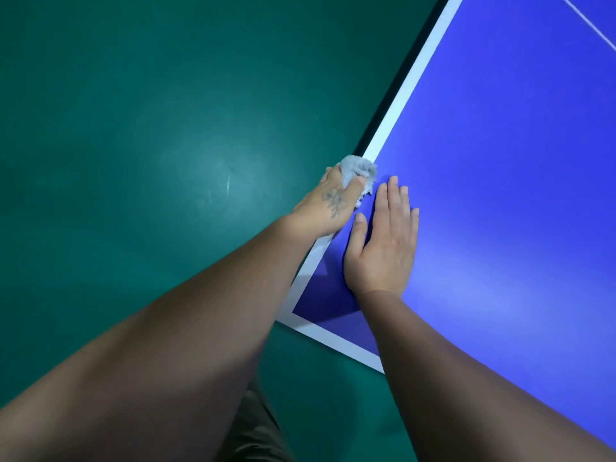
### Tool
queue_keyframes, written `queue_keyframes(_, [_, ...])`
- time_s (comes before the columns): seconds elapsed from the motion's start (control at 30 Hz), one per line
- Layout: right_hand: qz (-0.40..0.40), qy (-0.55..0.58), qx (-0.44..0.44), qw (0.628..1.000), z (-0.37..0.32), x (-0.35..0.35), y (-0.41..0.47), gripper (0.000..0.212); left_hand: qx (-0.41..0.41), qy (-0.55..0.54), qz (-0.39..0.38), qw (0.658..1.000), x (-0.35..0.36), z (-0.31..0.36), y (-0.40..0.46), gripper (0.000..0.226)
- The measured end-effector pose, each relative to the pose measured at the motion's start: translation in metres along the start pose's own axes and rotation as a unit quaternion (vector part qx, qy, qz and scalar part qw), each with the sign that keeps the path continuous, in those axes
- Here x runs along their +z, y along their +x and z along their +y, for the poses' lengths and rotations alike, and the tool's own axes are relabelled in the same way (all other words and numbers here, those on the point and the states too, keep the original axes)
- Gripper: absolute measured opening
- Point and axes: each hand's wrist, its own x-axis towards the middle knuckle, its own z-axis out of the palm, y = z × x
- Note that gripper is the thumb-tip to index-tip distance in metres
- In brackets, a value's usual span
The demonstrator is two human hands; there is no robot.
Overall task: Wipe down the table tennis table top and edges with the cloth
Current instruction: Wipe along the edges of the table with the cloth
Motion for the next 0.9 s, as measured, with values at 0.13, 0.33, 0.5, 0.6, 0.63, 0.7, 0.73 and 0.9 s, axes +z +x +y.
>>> queue_keyframes(0.13, [-0.003, -0.006, -0.005, 1.0, 0.0, 0.0, 0.004, 0.06, -0.009, -0.017, -0.027, 0.999, 0.002, -0.037, -0.045, 0.064])
queue_keyframes(0.33, [-0.003, -0.009, 0.005, 1.0, 0.0, 0.002, 0.004, 0.061, -0.071, -0.068, 0.018, 0.995, 0.014, -0.055, -0.118, 0.079])
queue_keyframes(0.5, [-0.002, -0.009, -0.005, 1.0, 0.0, -0.001, 0.004, 0.061, -0.027, -0.063, 0.003, 0.998, 0.012, -0.026, 0.013, 0.077])
queue_keyframes(0.6, [0.0, -0.004, -0.002, 1.0, 0.0, -0.003, 0.004, 0.062, -0.019, -0.058, -0.002, 0.998, 0.006, 0.001, 0.071, 0.071])
queue_keyframes(0.63, [-0.003, 0.001, 0.002, 1.0, 0.0, -0.003, 0.004, 0.063, -0.006, -0.066, -0.003, 0.998, 0.006, 0.007, 0.078, 0.061])
queue_keyframes(0.7, [-0.006, 0.018, 0.003, 1.0, -0.001, -0.005, 0.006, 0.065, 0.007, -0.076, -0.004, 0.997, 0.007, 0.009, 0.073, 0.06])
queue_keyframes(0.73, [-0.005, 0.028, 0.002, 1.0, -0.002, -0.005, 0.006, 0.065, 0.005, -0.08, -0.004, 0.997, 0.006, 0.004, 0.064, 0.063])
queue_keyframes(0.9, [-0.001, 0.064, 0.002, 0.998, 0.001, -0.007, 0.008, 0.066, -0.07, -0.112, -0.026, 0.991, 0.004, -0.009, -0.027, 0.06])
